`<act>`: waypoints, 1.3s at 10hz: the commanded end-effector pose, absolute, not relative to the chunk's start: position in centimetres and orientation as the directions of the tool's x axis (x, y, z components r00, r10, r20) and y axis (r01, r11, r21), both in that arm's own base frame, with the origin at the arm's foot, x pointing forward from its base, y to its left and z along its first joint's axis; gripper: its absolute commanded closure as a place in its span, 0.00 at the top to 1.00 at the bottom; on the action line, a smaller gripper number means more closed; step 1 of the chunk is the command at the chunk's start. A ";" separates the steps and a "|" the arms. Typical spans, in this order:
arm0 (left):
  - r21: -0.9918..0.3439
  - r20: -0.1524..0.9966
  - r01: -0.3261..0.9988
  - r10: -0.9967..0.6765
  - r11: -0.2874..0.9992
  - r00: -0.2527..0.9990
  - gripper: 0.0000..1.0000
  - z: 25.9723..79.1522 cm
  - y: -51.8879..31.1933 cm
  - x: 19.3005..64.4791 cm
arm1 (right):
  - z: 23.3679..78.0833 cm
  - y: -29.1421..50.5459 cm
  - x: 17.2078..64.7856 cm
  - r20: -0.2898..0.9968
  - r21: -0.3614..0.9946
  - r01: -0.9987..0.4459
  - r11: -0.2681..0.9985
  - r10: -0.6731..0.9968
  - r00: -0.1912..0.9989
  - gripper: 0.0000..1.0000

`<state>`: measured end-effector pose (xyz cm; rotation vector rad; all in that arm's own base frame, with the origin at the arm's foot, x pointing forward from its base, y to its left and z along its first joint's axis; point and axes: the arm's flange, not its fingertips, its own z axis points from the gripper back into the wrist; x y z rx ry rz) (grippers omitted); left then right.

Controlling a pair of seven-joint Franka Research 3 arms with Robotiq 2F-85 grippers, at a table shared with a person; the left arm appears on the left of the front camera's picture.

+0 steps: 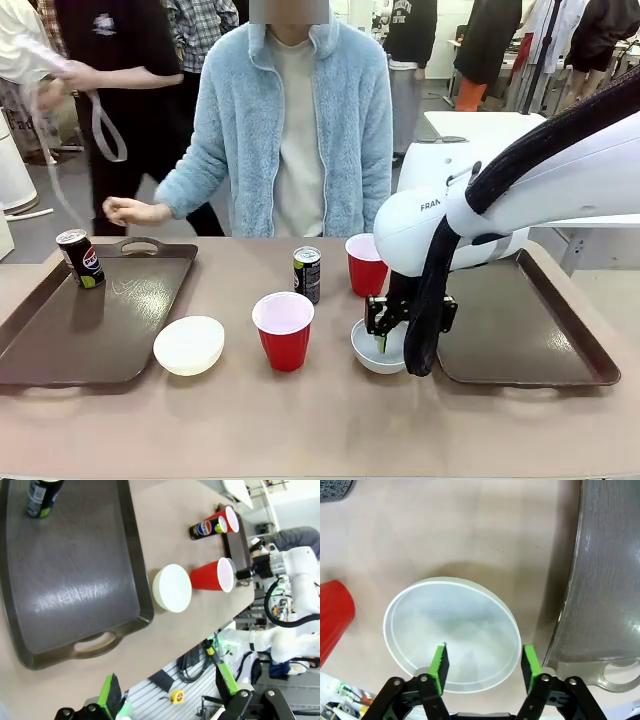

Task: Prepare tableware on both trays.
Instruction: Pick up a Picnic Bowl from the table and place it on a Handle tray.

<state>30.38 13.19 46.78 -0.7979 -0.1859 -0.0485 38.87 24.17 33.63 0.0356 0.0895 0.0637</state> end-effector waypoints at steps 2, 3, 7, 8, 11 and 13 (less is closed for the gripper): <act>-0.712 0.189 0.118 0.027 0.692 0.982 1.00 46.8 13.4 30.3 | 33.9 24.3 39.6 -0.071 0.023 -0.081 0.996 0.082 0.994 0.00; -0.712 0.189 0.118 0.027 0.692 0.982 1.00 46.8 13.4 30.3 | 33.9 24.2 39.5 -0.062 0.022 -0.081 0.996 0.082 0.995 0.00; -0.712 0.189 0.118 0.027 0.692 0.982 1.00 46.8 13.4 30.3 | 34.1 23.9 39.4 -0.054 0.024 -0.065 0.998 0.067 0.996 0.00; -0.712 0.189 0.118 0.027 0.692 0.982 1.00 46.8 13.4 30.3 | 34.3 23.9 39.4 -0.051 0.023 -0.060 0.998 0.061 0.997 0.00; -0.712 0.189 0.118 0.027 0.692 0.982 1.00 46.8 13.4 30.3 | 36.7 23.6 39.0 -0.108 0.010 0.003 1.000 -0.002 0.994 0.00; -0.712 0.189 0.118 0.027 0.692 0.982 1.00 46.8 13.4 30.3 | 42.1 22.7 38.5 -0.091 0.069 0.019 0.997 -0.012 0.996 0.00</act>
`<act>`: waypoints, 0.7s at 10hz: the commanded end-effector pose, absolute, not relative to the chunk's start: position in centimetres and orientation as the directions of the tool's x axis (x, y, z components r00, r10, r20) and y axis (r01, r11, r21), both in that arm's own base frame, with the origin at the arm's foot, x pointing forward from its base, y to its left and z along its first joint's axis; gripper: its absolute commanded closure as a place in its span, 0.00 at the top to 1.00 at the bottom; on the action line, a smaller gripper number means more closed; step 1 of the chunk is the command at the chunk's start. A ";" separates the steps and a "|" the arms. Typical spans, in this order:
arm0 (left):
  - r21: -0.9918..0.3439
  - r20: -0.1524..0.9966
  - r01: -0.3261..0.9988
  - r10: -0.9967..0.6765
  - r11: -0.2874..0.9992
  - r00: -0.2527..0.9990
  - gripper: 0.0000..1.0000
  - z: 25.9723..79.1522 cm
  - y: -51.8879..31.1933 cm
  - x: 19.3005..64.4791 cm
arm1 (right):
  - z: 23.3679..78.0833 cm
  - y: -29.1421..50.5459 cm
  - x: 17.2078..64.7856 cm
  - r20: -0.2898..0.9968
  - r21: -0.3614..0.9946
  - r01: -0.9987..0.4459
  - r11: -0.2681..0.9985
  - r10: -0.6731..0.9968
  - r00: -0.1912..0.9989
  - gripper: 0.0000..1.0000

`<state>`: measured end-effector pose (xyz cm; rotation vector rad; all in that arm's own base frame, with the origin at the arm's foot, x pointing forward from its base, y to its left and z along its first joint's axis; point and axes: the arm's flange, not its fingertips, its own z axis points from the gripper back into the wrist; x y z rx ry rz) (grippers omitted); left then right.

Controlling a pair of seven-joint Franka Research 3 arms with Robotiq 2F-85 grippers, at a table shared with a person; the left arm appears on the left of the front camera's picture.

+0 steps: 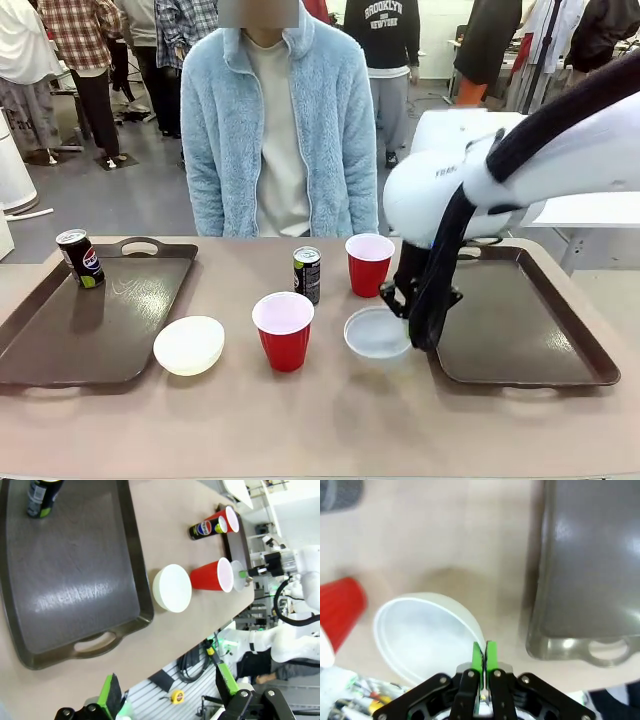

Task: Prepare tableware on both trays.
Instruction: Pick up a Picnic Bowl from the table and place it on a Handle tray.

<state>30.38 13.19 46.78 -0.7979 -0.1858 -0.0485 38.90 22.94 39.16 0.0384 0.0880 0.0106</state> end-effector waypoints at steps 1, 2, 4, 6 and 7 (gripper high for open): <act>-0.712 0.189 0.118 0.027 0.692 0.982 1.00 46.8 13.4 30.3 | 44.3 22.1 38.5 -0.081 0.099 0.026 0.995 -0.018 0.997 0.00; -0.712 0.189 0.118 0.027 0.692 0.982 1.00 46.8 13.4 30.3 | 45.9 21.5 38.7 -0.072 0.114 0.040 0.993 -0.032 0.997 0.00; -0.712 0.189 0.118 0.027 0.692 0.982 1.00 46.8 13.4 30.3 | 47.0 19.0 40.4 -0.101 0.125 0.074 0.989 -0.061 0.993 0.00; -0.712 0.189 0.118 0.027 0.692 0.982 1.00 46.8 13.4 30.3 | 47.1 14.5 42.8 -0.164 0.110 0.099 0.989 -0.080 0.983 0.00; -0.712 0.189 0.118 0.027 0.692 0.982 1.00 46.8 13.4 30.3 | 47.2 11.1 43.7 -0.178 0.112 0.138 0.984 -0.117 0.977 0.00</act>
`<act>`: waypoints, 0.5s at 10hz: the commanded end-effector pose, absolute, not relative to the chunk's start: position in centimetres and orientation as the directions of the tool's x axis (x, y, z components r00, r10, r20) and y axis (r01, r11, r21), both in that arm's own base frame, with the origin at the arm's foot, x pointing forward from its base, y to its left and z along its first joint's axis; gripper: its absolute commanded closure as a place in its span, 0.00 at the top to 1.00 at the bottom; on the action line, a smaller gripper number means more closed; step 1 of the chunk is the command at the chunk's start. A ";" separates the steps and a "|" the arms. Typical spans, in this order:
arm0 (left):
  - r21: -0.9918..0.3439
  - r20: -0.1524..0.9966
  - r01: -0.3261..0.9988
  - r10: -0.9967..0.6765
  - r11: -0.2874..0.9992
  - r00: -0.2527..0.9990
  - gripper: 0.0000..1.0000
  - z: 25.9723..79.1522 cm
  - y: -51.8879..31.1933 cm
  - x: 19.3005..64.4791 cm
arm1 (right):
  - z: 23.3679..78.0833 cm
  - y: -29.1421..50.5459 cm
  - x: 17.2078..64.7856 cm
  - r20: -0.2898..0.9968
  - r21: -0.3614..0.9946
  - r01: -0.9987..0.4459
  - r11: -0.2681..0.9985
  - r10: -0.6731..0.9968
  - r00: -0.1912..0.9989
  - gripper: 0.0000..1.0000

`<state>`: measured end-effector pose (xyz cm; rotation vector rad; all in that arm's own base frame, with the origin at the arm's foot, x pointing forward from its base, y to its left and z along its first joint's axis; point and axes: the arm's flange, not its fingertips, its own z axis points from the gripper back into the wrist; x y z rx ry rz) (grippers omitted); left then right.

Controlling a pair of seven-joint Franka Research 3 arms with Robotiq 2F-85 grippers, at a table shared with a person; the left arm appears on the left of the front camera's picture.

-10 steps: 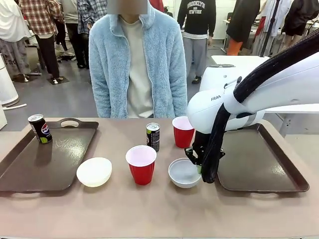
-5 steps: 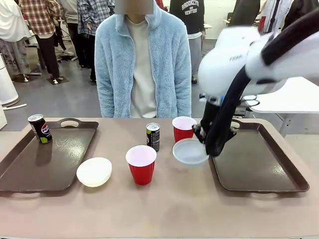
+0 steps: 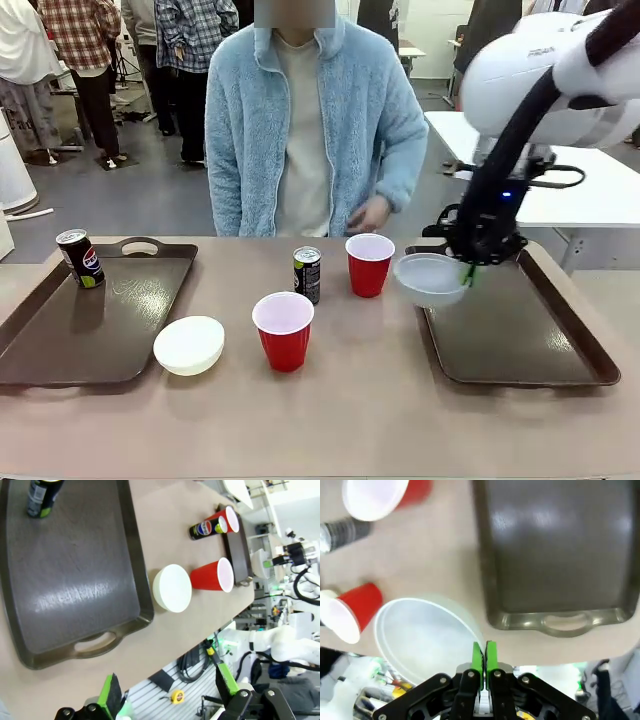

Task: Prepare tableware on both trays.
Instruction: Pick up a Picnic Bowl from the table and place it on a Handle tray.

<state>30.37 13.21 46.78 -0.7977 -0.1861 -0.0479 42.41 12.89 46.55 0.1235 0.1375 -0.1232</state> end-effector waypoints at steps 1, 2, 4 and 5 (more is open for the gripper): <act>-0.712 0.189 0.118 0.027 0.692 0.982 1.00 46.8 13.4 30.3 | 47.4 9.2 44.1 -0.184 0.132 0.154 0.979 -0.128 0.974 0.00; -0.712 0.189 0.118 0.027 0.692 0.982 1.00 46.8 13.4 30.3 | 47.3 6.2 44.6 -0.179 0.138 0.205 0.969 -0.179 0.967 0.00; -0.712 0.189 0.118 0.027 0.692 0.982 1.00 46.8 13.4 30.3 | 46.8 3.3 45.2 -0.177 0.120 0.263 0.957 -0.240 0.955 0.00; -0.712 0.189 0.118 0.027 0.692 0.982 1.00 46.8 13.4 30.3 | 45.8 2.5 45.0 -0.174 0.109 0.279 0.954 -0.258 0.950 0.00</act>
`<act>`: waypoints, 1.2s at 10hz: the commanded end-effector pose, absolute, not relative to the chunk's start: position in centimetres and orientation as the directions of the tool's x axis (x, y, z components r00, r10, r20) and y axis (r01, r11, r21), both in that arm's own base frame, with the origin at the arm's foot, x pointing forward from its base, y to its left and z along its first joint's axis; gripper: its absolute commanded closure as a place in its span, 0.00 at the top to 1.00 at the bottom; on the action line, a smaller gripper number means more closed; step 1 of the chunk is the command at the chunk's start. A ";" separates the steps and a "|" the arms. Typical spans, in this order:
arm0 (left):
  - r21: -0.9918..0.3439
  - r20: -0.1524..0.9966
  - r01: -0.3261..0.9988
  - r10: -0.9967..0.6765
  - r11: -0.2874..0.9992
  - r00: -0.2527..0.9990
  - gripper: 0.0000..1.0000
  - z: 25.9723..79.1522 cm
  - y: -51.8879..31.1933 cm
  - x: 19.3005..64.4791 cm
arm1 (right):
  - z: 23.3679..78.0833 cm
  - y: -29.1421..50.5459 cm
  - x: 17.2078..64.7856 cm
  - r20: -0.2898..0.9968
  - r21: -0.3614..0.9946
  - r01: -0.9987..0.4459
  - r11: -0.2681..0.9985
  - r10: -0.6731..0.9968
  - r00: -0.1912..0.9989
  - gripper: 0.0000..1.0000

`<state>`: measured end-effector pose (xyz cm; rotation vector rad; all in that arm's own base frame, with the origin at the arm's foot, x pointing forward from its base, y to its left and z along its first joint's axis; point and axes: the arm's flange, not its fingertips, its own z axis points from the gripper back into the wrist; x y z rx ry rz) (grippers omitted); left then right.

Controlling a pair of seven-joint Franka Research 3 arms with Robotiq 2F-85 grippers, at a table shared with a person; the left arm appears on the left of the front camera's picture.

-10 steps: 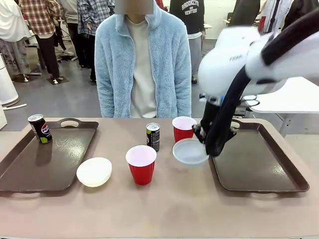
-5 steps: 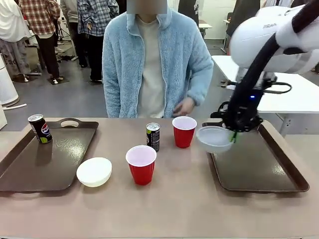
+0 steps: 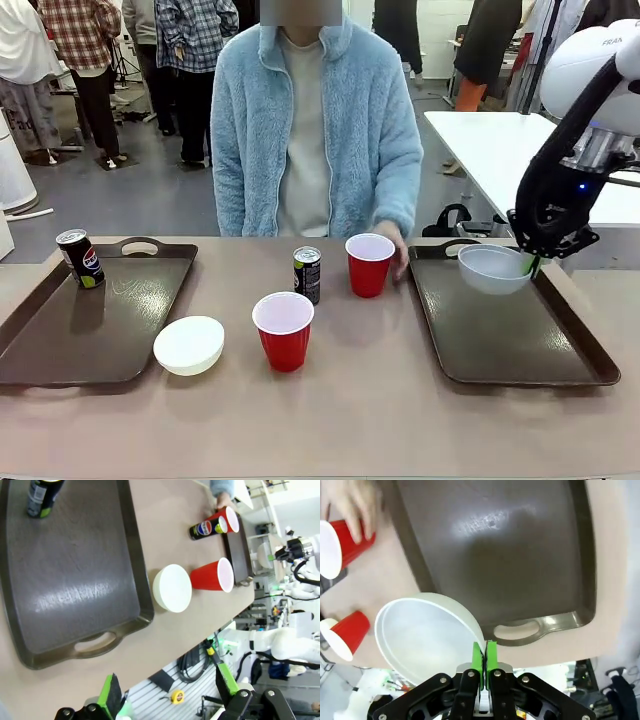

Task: Prepare tableware on both trays.
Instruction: Pick up a Picnic Bowl from the table and place it on a Handle tray.

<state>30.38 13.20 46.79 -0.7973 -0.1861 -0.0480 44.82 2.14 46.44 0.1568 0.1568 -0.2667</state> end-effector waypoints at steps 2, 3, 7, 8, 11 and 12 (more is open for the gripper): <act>-0.712 0.189 0.118 0.027 0.692 0.982 1.00 46.8 13.4 30.3 | 42.4 2.6 44.6 -0.163 0.029 0.288 0.957 -0.279 0.946 0.00; -0.712 0.189 0.118 0.027 0.692 0.982 1.00 46.8 13.4 30.3 | 40.9 2.4 44.8 -0.163 0.017 0.299 0.954 -0.293 0.942 0.00; -0.712 0.189 0.118 0.027 0.692 0.982 1.00 46.8 13.4 30.3 | 41.2 3.9 39.8 -0.221 0.044 0.276 0.960 -0.260 0.940 0.00; -0.712 0.189 0.118 0.027 0.692 0.982 1.00 46.8 13.4 30.3 | 43.6 6.7 33.2 -0.126 0.009 0.141 0.990 -0.138 0.982 0.00; -0.712 0.189 0.118 0.027 0.692 0.982 1.00 46.8 13.4 30.3 | 44.0 7.1 31.2 -0.211 -0.047 0.141 0.989 -0.148 0.966 0.00; -0.712 0.189 0.118 0.027 0.692 0.982 1.00 46.8 13.4 30.3 | 43.8 7.1 31.4 -0.223 -0.046 0.138 0.989 -0.145 0.964 0.00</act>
